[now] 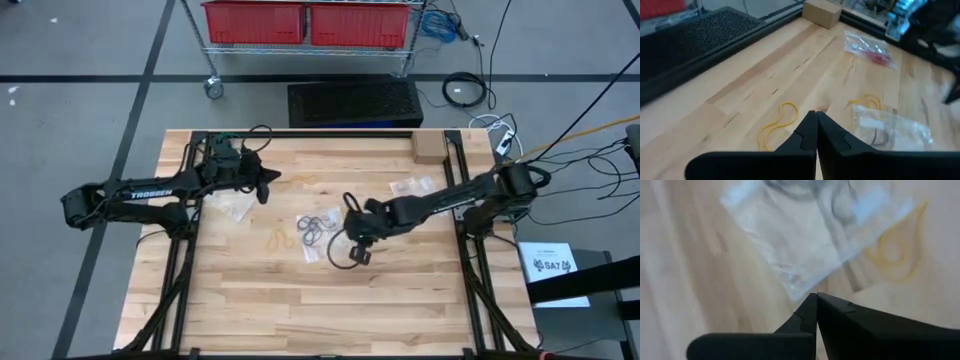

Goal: Sort rubber bands
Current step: Close the zip bag

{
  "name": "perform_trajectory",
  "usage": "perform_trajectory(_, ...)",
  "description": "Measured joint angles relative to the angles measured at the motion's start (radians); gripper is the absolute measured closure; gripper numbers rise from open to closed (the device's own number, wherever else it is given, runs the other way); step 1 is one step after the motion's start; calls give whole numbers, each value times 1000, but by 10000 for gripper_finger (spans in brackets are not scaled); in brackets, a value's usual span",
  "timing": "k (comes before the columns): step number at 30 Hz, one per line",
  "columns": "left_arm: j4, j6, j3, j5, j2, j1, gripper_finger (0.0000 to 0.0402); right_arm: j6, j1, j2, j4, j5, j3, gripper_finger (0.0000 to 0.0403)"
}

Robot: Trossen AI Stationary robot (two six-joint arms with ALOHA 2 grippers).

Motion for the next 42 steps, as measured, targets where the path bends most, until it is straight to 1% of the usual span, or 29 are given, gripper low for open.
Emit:
perform_trajectory(1, 0, 12, -2, 15, 0, 0, 398, 33, 0, -21, 102, -18, -76, 403)
perform_trajectory(3, 0, 16, -2, 27, 3, 0, 398, 111, 0, -69, 394, -41, -225, 403)
perform_trajectory(5, -1, 16, -3, 29, 5, 0, 398, 207, -1, -82, 672, -37, -351, 403)
perform_trajectory(7, 2, 13, -3, 29, 6, 0, 398, 313, -10, -77, 799, 16, -430, 400)
perform_trajectory(9, 1, 11, -3, 29, 9, 0, 396, 385, -19, -73, 831, 85, -447, 387)
perform_trajectory(12, 2, 10, -3, 29, 9, 0, 390, 439, -30, -72, 778, 135, -449, 349)
perform_trajectory(16, -1, 45, -3, 29, 9, -3, 384, 453, -55, -71, 800, 149, -429, 284)
perform_trajectory(19, 0, 69, -3, 30, 9, -9, 383, 476, -68, -46, 778, 141, -428, 246)
perform_trajectory(22, 0, 70, -3, 32, 9, -9, 382, 503, -75, -11, 787, 122, -428, 226)
perform_trajectory(26, 1, 69, -3, 33, 9, -9, 381, 518, -75, 56, 786, 101, -409, 219)
perform_trajectory(31, 0, 67, -3, 32, 9, -9, 381, 513, -75, 149, 796, 101, -343, 225)
perform_trajectory(34, 1, 67, -3, 32, 9, -9, 381, 479, -75, 202, 790, 101, -291, 249)
perform_trajectory(37, 8, 68, -3, 32, 9, -9, 381, 418, -77, 238, 734, 87, -228, 301)
perform_trajectory(40, 46, 68, -3, 32, 9, -9, 381, 335, -77, 248, 645, 84, -165, 376)
perform_trajectory(41, 61, 69, -3, 32, 9, -10, 382, 305, -77, 247, 613, 80, -143, 388)
perform_trajectory(42, 70, 69, -3, 32, 9, -9, 381, 274, -77, 247, 577, 71, -121, 392)
